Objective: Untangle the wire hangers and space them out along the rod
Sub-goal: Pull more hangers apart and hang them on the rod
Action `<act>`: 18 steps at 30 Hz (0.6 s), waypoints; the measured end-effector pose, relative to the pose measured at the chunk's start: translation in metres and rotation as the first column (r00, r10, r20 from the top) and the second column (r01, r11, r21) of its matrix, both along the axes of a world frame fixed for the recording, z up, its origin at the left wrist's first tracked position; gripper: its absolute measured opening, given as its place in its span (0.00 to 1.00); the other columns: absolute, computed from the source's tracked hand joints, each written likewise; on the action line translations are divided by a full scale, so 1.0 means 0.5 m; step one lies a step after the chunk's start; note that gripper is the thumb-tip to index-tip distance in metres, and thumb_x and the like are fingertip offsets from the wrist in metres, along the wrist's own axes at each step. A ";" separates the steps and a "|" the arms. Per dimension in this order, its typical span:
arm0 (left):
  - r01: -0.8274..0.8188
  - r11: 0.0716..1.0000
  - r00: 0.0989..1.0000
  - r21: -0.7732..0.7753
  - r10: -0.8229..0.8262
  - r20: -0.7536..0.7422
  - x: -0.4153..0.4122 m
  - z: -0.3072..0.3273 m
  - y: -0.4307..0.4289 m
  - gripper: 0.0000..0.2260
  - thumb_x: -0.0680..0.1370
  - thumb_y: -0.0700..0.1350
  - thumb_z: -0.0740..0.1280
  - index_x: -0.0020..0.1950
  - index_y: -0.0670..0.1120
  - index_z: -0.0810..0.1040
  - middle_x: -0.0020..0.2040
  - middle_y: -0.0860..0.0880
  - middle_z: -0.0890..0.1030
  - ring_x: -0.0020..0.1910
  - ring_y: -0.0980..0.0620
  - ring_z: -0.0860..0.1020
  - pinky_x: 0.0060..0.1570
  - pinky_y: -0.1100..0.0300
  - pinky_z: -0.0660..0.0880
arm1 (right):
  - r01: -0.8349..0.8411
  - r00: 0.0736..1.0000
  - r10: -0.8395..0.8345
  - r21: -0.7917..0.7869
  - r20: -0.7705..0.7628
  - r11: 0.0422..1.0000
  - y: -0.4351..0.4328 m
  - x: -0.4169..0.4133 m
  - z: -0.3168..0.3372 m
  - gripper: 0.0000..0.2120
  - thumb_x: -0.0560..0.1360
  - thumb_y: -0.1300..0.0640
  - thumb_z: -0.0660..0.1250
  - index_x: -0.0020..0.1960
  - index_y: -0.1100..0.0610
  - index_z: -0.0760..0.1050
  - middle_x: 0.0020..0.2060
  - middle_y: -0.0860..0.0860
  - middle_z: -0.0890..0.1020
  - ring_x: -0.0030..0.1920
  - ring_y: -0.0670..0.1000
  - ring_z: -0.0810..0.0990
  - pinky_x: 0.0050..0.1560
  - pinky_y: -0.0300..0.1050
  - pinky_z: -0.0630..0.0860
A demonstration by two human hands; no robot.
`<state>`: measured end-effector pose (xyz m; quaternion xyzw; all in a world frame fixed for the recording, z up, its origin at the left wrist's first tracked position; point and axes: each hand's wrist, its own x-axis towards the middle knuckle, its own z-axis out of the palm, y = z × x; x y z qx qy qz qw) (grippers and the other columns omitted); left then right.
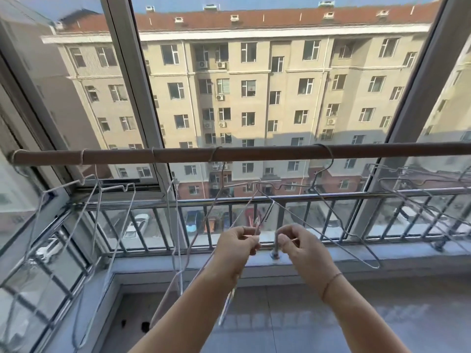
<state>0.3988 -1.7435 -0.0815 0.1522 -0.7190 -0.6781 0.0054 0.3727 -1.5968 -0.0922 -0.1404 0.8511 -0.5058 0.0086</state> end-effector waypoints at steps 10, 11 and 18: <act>0.142 0.968 0.990 -0.208 -0.144 0.006 0.049 -0.030 0.007 0.11 0.78 0.39 0.63 0.40 0.53 0.78 0.53 0.43 0.83 0.44 0.52 0.74 0.41 0.65 0.69 | -0.130 0.968 0.209 0.439 -0.138 0.889 0.069 0.039 -0.009 0.09 0.75 0.55 0.61 0.55 0.50 0.74 0.48 0.45 0.78 0.51 0.45 0.75 0.55 0.41 0.72; 0.142 0.966 0.989 -0.216 -0.148 -0.011 0.050 -0.030 0.009 0.11 0.78 0.39 0.63 0.40 0.54 0.78 0.53 0.43 0.83 0.44 0.52 0.74 0.41 0.66 0.69 | -0.131 0.968 0.215 0.466 -0.131 0.875 0.074 0.045 -0.005 0.08 0.75 0.54 0.61 0.53 0.50 0.74 0.45 0.44 0.78 0.48 0.45 0.75 0.51 0.39 0.72; 0.024 0.949 0.971 -0.313 -0.096 -0.218 0.059 -0.019 0.040 0.08 0.74 0.42 0.68 0.43 0.56 0.77 0.48 0.56 0.79 0.50 0.65 0.75 0.52 0.68 0.66 | -0.310 0.940 0.275 0.169 0.201 0.936 0.102 0.107 0.033 0.08 0.77 0.60 0.60 0.43 0.55 0.77 0.26 0.49 0.75 0.29 0.45 0.73 0.32 0.38 0.71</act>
